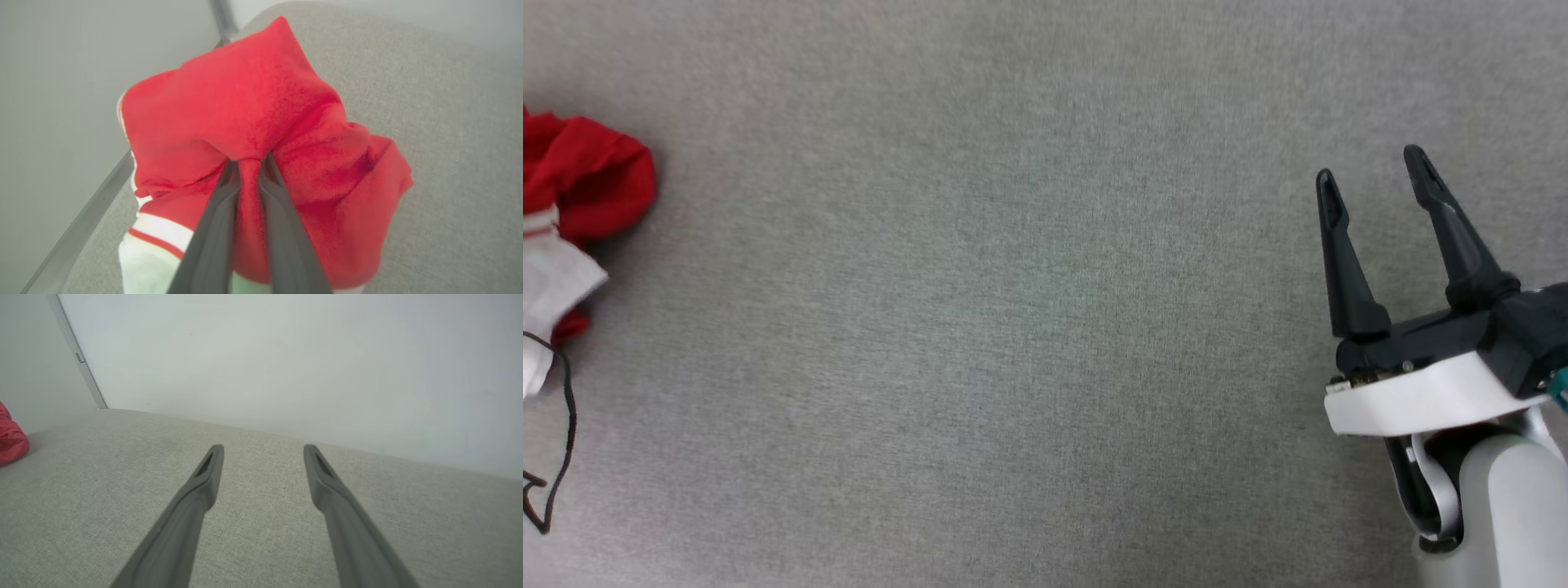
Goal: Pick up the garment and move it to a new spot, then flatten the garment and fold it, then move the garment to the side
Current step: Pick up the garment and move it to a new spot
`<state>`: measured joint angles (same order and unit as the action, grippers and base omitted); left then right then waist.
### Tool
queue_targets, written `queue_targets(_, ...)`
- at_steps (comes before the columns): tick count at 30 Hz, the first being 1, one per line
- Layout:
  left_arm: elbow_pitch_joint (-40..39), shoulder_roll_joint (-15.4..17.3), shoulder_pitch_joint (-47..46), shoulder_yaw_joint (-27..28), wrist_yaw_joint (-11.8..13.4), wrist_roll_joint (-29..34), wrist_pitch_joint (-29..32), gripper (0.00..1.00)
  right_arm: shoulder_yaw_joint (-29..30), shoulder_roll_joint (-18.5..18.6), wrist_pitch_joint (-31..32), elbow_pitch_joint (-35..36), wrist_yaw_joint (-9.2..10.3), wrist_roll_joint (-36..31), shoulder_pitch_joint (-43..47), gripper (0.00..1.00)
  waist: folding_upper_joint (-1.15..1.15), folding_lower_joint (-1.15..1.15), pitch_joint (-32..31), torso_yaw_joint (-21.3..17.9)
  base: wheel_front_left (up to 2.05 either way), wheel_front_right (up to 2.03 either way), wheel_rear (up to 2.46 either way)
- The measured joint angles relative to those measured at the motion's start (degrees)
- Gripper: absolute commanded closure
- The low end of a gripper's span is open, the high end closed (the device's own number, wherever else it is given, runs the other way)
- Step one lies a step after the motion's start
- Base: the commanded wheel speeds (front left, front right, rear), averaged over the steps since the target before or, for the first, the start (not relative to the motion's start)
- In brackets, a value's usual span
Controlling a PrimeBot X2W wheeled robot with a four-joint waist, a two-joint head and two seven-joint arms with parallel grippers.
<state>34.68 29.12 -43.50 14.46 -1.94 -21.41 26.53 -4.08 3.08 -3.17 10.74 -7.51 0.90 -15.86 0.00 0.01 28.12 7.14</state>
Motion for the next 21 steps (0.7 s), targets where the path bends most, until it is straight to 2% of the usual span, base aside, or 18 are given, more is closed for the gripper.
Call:
queue_targets(4, -0.69, 0.05, -0.90, -0.82, 0.46, 2.45, -10.93, 1.00, 0.66, -0.07, -0.38, -1.00, 0.00, 0.70, 1.99, 0.00, 0.00, 0.00, -4.00, 0.21, 0.00, 0.00, 0.00)
queue_targets(11, -1.44, -0.81, -2.64, -3.71, -0.10, 5.61, -24.14, 1.00, 2.03, -0.08, -0.88, -2.19, 0.00, 3.63, 5.72, 0.00, 0.00, -0.01, -11.62, -0.07, 0.00, 0.00, 0.00)
queue_targets(15, -2.11, -2.93, -2.84, -5.71, -0.52, 6.30, -28.32, 1.00, 2.89, -0.08, -0.90, -2.66, 0.00, 4.67, 7.83, 0.00, 0.00, -0.01, -15.76, -0.89, 0.00, 0.00, 0.00)
queue_targets(21, -4.61, -8.58, 0.33, -9.18, 0.03, 7.04, -30.80, 1.00, 3.78, -0.11, -0.56, -3.32, 0.00, 5.71, 11.21, 0.00, 0.00, -0.02, -20.90, -3.50, 0.00, 0.00, 0.00)
